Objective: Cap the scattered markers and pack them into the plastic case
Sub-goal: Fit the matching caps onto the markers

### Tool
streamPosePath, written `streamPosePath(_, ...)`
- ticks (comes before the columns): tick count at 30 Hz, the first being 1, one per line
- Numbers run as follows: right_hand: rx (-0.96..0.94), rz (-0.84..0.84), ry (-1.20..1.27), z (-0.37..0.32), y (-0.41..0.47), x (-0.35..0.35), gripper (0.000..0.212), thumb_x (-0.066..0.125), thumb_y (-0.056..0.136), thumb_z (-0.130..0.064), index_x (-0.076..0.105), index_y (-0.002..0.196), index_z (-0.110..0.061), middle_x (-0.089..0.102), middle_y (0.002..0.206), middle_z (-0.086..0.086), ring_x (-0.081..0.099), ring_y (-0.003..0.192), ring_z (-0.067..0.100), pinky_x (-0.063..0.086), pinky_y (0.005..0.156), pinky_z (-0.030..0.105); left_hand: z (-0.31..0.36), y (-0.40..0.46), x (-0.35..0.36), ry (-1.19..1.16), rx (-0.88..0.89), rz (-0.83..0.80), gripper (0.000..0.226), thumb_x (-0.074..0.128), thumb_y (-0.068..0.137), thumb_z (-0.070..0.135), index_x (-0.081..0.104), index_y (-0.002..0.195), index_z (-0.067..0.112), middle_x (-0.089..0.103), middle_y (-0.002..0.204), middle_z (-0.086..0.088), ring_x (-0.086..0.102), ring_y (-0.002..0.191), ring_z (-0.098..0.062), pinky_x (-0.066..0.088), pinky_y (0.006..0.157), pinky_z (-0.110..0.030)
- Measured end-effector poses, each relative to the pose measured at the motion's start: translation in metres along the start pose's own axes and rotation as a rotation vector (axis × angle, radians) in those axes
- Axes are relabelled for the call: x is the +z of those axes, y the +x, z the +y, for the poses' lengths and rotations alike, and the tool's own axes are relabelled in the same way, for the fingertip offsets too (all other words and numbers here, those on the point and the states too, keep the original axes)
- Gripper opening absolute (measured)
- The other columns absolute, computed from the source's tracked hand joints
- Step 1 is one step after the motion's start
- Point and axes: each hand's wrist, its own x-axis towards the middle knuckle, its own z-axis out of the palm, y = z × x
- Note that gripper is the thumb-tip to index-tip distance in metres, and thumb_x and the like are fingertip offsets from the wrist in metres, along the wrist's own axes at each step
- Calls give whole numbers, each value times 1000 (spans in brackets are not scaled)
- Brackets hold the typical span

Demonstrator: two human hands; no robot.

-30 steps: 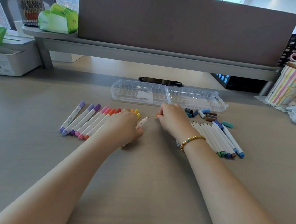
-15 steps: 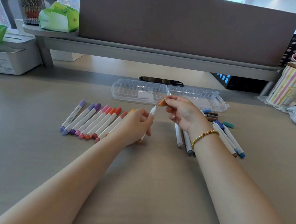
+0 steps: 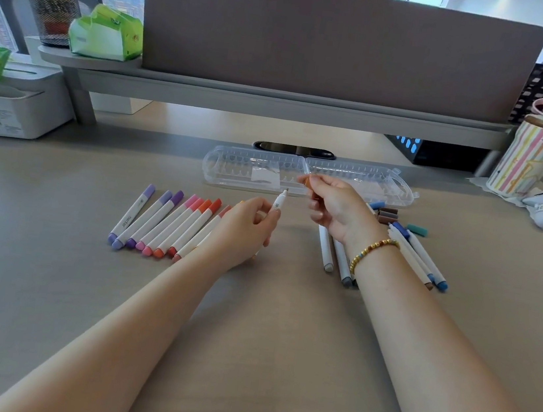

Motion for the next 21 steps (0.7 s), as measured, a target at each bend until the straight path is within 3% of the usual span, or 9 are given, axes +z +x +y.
streamPosePath(4,-26,-41,-100,1,0,2,9,48,98,-18,50,92,-12,38,62,-1,30,44,6,22,34,14,-1,1,0,47,-8,-4,32,46,95,37,63,92,10,59,58,9,44,38,0,32,38,-8)
streamPosePath(9,-61,17,-87,2,1,-1,25,45,99,-20,60,83,-9,38,58,-1,29,40,4,22,33,14,1,0,-1,75,2,-57,32,46,95,39,63,96,12,60,62,8,46,49,-6,38,47,-17)
streamPosePath(11,-73,27,-131,2,0,-3,27,44,100,-20,62,84,-9,39,60,-1,29,43,5,22,35,14,2,-1,-1,89,8,-80,32,46,95,41,61,95,13,60,63,8,47,51,-7,38,45,-14)
streamPosePath(16,-128,-19,-273,0,-2,3,30,45,99,-23,66,82,-11,42,62,0,30,50,7,23,38,15,4,-4,-2,142,30,-103,30,43,96,41,56,90,15,59,59,9,47,44,-2,33,36,-7)
streamPosePath(21,-201,-41,-464,-3,-8,12,30,45,99,-24,69,93,-7,42,60,-1,35,51,8,28,44,16,7,-4,-3,116,1,-86,32,40,98,40,55,90,13,58,56,7,44,33,0,35,36,-14)
